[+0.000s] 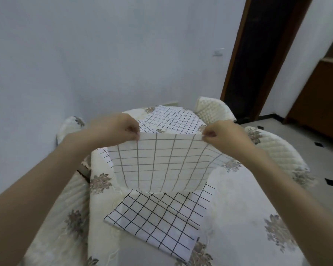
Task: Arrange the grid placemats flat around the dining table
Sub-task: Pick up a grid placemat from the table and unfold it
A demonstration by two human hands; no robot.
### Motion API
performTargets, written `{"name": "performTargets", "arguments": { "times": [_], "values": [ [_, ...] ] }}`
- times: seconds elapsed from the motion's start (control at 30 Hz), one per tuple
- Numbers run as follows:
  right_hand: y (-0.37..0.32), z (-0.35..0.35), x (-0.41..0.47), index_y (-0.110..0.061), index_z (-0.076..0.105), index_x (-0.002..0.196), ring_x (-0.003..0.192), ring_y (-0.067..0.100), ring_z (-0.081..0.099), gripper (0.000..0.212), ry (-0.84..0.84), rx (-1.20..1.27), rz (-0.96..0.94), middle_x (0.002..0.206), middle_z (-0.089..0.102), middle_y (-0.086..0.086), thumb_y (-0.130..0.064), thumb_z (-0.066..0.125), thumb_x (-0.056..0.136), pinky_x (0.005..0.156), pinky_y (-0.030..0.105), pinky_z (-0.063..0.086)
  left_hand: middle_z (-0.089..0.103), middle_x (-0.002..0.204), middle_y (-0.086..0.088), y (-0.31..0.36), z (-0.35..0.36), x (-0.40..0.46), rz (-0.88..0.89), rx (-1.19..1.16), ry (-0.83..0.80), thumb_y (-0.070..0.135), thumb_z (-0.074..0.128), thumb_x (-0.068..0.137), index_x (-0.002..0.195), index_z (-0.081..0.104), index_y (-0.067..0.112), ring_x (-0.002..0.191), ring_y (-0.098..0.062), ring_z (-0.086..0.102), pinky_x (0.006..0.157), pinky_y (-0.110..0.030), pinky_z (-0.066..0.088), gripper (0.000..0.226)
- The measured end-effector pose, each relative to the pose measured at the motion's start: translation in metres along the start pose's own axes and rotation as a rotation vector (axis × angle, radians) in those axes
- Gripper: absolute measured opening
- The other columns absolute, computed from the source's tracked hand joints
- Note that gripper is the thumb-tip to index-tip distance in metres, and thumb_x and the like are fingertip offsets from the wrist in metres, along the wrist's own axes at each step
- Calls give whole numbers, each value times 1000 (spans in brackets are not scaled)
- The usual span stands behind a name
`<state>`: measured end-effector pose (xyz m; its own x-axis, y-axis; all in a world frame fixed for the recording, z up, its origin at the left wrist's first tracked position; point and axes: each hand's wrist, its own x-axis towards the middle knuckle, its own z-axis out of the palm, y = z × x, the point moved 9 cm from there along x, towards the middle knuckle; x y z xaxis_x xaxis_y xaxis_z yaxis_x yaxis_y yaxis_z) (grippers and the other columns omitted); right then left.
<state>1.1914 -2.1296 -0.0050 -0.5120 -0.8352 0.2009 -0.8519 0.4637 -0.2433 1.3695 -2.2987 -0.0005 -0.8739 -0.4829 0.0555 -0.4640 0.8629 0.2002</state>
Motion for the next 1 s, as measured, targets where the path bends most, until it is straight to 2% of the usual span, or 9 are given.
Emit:
{"name": "performTargets", "arguments": {
  "times": [0.17,0.33,0.47,0.6,0.8,0.9,1.0],
  "values": [
    [-1,-8,-4,-21,74,96,84,10,59,14,29,48,23,92,71,-8,-27,63,90,76,32,52,62,75,18,-14,-23,-20,-39,-36,72,31,68,86,63,56,41,85,-17,60,82,-35,49,28],
    [-11,-14,-14,-20,75,96,88,11,63,13,39,168,8,93,73,-7,-28,66,88,84,40,54,66,80,12,-22,-36,-35,-57,-76,128,27,69,87,75,67,29,87,-18,61,84,-37,49,11],
    [-30,-33,-24,-21,76,90,83,9,65,9,91,274,-49,85,73,-7,-24,69,86,83,38,54,64,82,10,-29,-41,-39,-91,-27,168,30,65,88,77,64,31,89,-19,59,84,-38,49,11],
    [-58,-46,-28,-22,77,93,88,11,62,13,122,202,-116,91,71,-8,-26,66,87,82,37,53,66,90,6,-20,-36,-33,-80,-12,163,31,65,89,86,69,25,93,-20,59,84,-38,49,8],
    [-46,-53,-26,-23,76,94,83,11,61,13,139,167,-84,86,68,-8,-28,67,87,79,35,53,62,78,9,-23,-38,-39,-100,0,185,28,64,90,77,64,29,87,-21,59,80,-39,50,13],
    [-32,-53,-26,-22,76,91,79,9,62,10,127,233,-49,79,67,-10,-28,70,85,78,36,54,64,82,8,-30,-38,-45,-131,8,204,29,64,90,83,67,27,89,-21,58,81,-39,50,8],
    [-29,-55,-30,-20,77,88,79,5,63,9,131,307,-60,80,70,-9,-26,73,83,83,37,54,61,77,14,-33,-33,-50,-135,-9,197,30,66,89,79,64,29,87,-20,59,79,-38,50,11]
  ]
}}
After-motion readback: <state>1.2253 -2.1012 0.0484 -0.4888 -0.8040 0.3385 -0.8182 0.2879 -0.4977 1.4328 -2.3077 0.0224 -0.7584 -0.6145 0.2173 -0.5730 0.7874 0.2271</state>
